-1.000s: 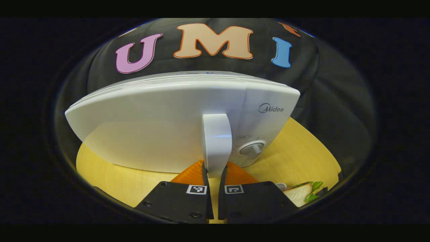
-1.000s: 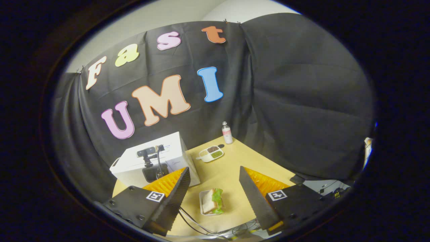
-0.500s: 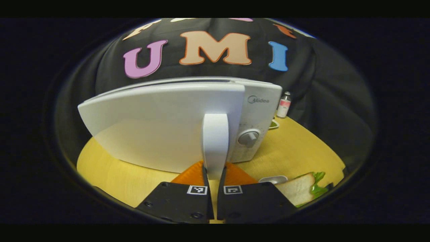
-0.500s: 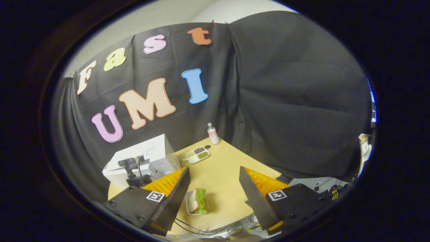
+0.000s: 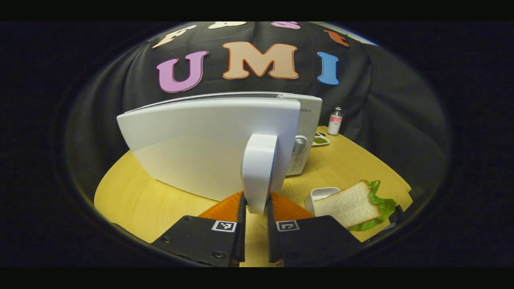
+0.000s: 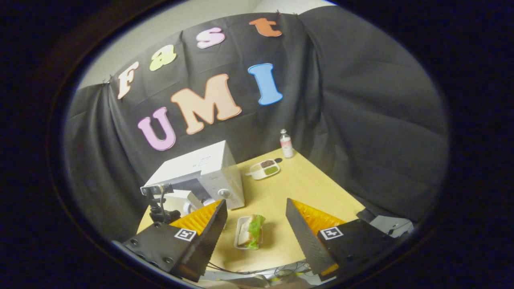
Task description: Open the microwave oven with the left hand, put the food in, and close the microwave oven.
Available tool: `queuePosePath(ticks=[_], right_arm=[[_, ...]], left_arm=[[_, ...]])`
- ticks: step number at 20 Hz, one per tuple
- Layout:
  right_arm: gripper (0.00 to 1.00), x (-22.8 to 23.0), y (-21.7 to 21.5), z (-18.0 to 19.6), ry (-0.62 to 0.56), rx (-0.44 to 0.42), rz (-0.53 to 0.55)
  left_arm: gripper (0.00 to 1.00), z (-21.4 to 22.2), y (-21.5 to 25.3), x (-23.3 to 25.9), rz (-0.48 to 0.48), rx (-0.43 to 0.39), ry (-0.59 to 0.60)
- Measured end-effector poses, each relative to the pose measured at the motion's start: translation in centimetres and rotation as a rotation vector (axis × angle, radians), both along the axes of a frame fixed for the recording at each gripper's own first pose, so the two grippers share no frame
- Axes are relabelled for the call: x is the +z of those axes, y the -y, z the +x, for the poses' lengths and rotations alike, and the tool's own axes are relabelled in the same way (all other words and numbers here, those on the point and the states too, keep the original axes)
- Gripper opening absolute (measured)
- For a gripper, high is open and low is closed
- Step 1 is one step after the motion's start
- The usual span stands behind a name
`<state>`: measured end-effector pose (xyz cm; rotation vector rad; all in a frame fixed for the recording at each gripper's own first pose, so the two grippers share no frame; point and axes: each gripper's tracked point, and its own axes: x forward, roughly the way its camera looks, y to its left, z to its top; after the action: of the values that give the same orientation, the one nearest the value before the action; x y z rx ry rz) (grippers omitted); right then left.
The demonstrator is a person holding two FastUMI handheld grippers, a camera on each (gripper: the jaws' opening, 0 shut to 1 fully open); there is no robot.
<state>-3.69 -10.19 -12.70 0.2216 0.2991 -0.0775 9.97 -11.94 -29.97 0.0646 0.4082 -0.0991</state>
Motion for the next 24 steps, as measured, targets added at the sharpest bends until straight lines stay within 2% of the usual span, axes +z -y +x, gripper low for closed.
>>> queuePosePath(ticks=[2,4,7,8,9,10,13,18,24], right_arm=[[0.93,-0.6,-0.1,0.5,-0.013,0.046,-0.011],[0.93,-1.3,-0.1,0.8,-0.028,0.080,-0.007],[0.92,-2.0,-0.4,0.9,-0.046,0.108,0.004],[0.93,-2.1,-0.5,0.8,-0.046,0.111,0.000],[0.96,-2.2,-0.6,0.7,-0.048,0.113,-0.008],[0.92,-2.4,-0.8,0.4,-0.049,0.113,-0.016],[0.92,-2.4,-2.0,-0.6,-0.037,0.106,-0.025],[0.92,-2.4,-5.2,-3.7,-0.020,0.059,-0.037],[0.92,-3.6,-9.3,-9.9,-0.029,0.013,-0.072]], left_arm=[[0.27,-1.1,-1.0,0.2,0.007,0.031,0.004],[0.42,-2.2,-2.3,0.0,0.028,0.061,0.002],[0.76,-4.1,-3.8,-0.2,0.035,0.087,-0.009],[0.80,-4.6,-4.3,-0.2,0.043,0.094,-0.012],[0.82,-5.2,-4.9,-0.3,0.049,0.099,-0.022],[0.82,-5.8,-5.1,-0.4,0.046,0.095,-0.030],[0.85,-7.2,-6.4,-0.2,0.042,0.085,-0.030],[0.99,-10.3,-9.1,0.7,0.005,0.027,-0.037],[1.00,-14.1,-13.8,0.6,-0.027,0.001,-0.066]])
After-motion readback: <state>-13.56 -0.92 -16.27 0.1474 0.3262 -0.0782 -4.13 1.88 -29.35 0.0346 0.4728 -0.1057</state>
